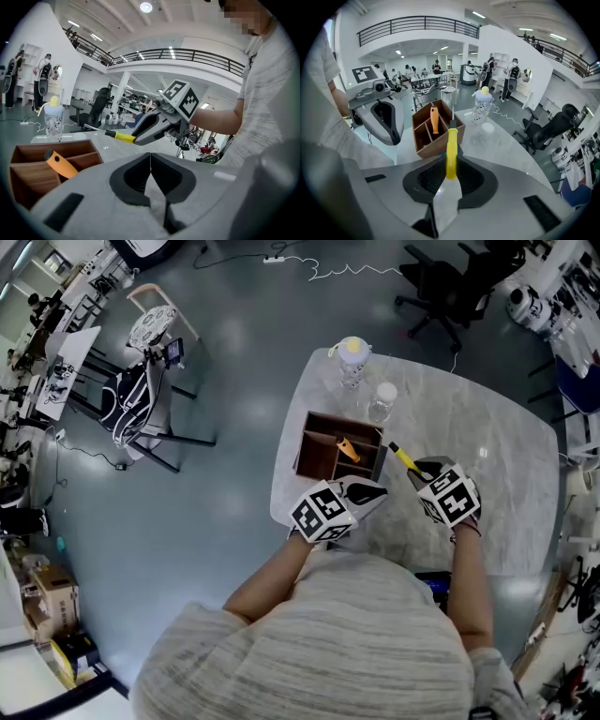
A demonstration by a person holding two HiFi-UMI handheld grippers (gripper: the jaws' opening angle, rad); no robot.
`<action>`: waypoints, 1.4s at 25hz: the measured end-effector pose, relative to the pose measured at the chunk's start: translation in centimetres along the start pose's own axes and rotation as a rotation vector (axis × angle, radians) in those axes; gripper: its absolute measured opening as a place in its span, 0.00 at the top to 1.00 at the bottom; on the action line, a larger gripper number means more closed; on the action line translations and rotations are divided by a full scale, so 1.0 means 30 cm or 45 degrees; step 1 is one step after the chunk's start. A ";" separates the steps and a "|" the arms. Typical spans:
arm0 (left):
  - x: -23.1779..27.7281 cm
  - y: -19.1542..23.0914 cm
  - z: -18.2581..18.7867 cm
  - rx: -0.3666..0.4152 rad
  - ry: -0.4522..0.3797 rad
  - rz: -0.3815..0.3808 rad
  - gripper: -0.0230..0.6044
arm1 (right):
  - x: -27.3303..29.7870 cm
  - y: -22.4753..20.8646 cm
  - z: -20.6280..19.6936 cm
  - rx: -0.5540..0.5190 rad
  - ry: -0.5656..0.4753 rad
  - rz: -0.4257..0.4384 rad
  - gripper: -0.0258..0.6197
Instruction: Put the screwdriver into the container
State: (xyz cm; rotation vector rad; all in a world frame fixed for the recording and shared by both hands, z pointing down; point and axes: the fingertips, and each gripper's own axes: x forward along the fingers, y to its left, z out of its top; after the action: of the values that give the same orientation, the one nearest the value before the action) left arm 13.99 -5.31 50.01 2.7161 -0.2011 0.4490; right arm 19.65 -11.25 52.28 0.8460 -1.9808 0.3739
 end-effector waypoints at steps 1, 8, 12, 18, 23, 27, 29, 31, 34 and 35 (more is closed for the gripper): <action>-0.006 0.001 -0.001 -0.002 -0.002 0.003 0.94 | -0.004 0.012 0.006 -0.025 0.023 0.014 0.86; -0.041 0.013 -0.006 -0.013 -0.022 0.032 0.94 | -0.004 0.073 0.011 -0.142 0.183 0.084 0.86; -0.055 0.034 -0.003 -0.014 -0.037 0.073 0.94 | 0.004 0.084 0.032 -0.139 0.164 0.108 0.86; -0.132 0.143 0.028 -0.079 -0.125 0.264 0.94 | 0.012 0.104 0.113 -0.090 -0.011 0.151 0.86; -0.192 0.222 0.101 -0.211 -0.239 0.309 0.94 | 0.018 0.128 0.176 -0.106 -0.145 0.165 0.86; -0.210 0.262 0.141 -0.265 -0.264 0.326 0.90 | 0.012 0.147 0.239 -0.104 -0.292 0.179 0.86; -0.210 0.276 0.157 -0.302 -0.279 0.325 0.77 | 0.005 0.148 0.263 -0.108 -0.356 0.183 0.86; -0.212 0.288 0.169 -0.330 -0.293 0.324 0.77 | -0.001 0.152 0.278 -0.116 -0.401 0.189 0.86; -0.220 0.302 0.186 -0.357 -0.318 0.322 0.77 | -0.005 0.160 0.296 -0.125 -0.447 0.199 0.86; -0.222 0.305 0.193 -0.363 -0.330 0.318 0.77 | -0.004 0.163 0.298 -0.129 -0.456 0.203 0.86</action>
State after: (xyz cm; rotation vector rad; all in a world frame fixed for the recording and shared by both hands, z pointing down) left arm 7.54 -15.46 45.84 2.4671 -0.6289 0.1197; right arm 10.61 -12.71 47.78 0.7303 -2.3865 0.2207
